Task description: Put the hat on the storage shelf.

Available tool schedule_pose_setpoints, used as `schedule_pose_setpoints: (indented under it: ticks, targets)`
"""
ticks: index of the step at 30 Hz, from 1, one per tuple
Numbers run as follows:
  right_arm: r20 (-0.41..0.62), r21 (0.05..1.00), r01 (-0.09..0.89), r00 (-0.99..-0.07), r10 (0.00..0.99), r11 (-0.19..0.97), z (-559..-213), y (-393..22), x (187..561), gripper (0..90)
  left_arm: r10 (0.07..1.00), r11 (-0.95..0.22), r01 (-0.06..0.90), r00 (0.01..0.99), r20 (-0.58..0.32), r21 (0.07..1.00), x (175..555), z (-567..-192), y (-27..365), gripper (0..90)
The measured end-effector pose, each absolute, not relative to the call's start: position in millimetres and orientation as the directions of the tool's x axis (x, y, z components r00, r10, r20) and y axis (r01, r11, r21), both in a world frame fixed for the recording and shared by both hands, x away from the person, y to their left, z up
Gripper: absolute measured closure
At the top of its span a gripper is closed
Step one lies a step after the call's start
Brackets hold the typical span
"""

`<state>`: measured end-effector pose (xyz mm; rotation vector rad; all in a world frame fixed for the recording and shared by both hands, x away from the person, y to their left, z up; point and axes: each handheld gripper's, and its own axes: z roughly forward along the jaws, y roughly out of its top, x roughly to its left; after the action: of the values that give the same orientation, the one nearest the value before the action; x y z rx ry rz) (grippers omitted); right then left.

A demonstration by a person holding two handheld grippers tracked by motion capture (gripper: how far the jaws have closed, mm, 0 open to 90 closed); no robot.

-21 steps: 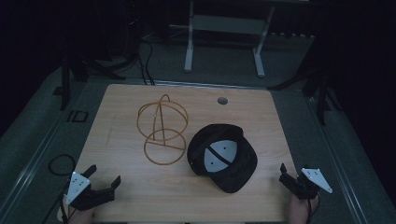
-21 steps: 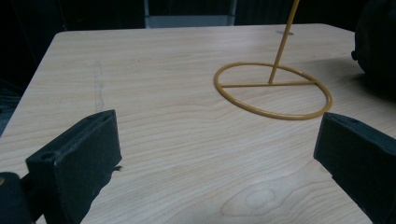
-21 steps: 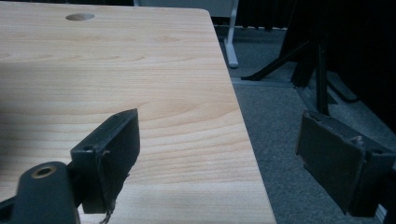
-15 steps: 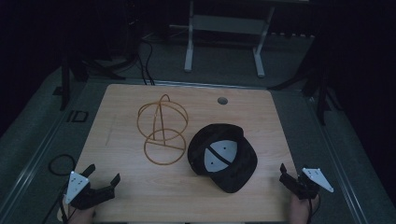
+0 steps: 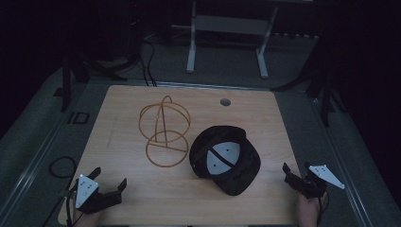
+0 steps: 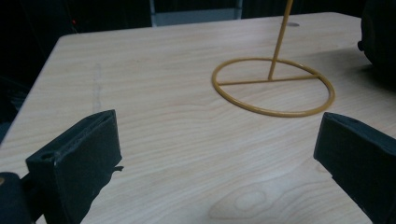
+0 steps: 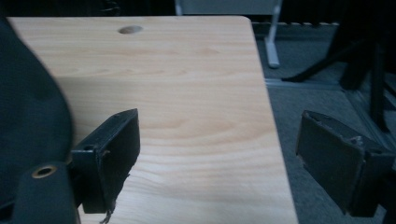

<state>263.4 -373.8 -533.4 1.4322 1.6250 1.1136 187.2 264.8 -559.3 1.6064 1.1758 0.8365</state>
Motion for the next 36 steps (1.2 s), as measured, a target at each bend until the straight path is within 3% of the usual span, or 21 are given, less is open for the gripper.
schedule_pose_setpoints:
  ticks: [6, 20, 36]
  targets:
    - [0.016, 0.923, 0.378, -0.235, 0.972, 0.076, -519, -361, 268, 13.7, 0.938, -0.078, 0.337, 0.344, -0.045, 0.938, 187, -557, 263, 1.0]
    - [-0.052, 0.915, 0.340, -0.436, 0.899, 0.218, -484, -326, 295, 12.5, 0.936, -0.109, 0.363, 0.351, -0.028, 0.925, 185, -554, 262, 1.0]
    - [-0.069, 0.891, 0.310, -0.629, 0.774, 0.331, -471, -272, 329, 13.5, 0.924, -0.127, 0.365, 0.383, -0.024, 0.922, 185, -553, 260, 1.0]
